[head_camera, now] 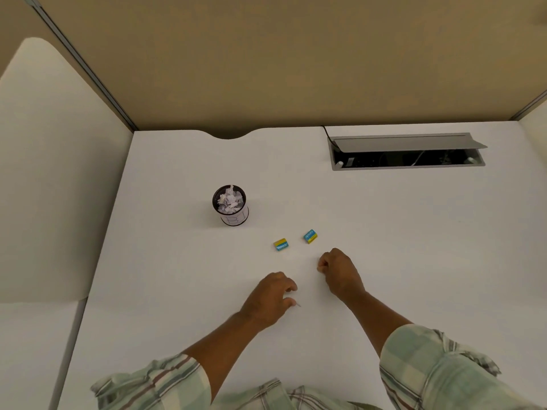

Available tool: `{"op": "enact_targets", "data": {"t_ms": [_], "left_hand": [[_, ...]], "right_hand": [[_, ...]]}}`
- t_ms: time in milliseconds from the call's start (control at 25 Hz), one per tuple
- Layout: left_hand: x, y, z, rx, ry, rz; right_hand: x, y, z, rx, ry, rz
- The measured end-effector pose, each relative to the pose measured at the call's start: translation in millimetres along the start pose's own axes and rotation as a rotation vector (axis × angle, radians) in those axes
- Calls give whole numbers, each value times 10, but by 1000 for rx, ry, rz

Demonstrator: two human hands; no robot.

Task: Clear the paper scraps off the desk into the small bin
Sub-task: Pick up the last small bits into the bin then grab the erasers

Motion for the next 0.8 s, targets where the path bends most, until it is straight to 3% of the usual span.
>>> {"op": "enact_targets", "data": {"t_ms": [160, 360, 520, 800], "left_hand": [[-26, -16, 235, -74, -26, -39], [-15, -56, 346, -62, -118, -49], [15, -85, 398, -66, -213, -28], [-227, -93, 55, 108, 218, -242]], "right_hand": [[137, 59, -37, 33, -199, 57], [521, 192, -157, 92, -508, 248], [617, 276, -96, 75, -668, 289], [364, 272, 23, 59, -758, 301]]}}
Point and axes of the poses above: each hand's wrist, its own y-axis away from the middle knuckle, its own z-axis out of the palm, x = y × z, the point moved 9 cm from there along -y, towards the middle knuckle, and after that the axes turned 2 degrees about -x, right-handed, at the moved point
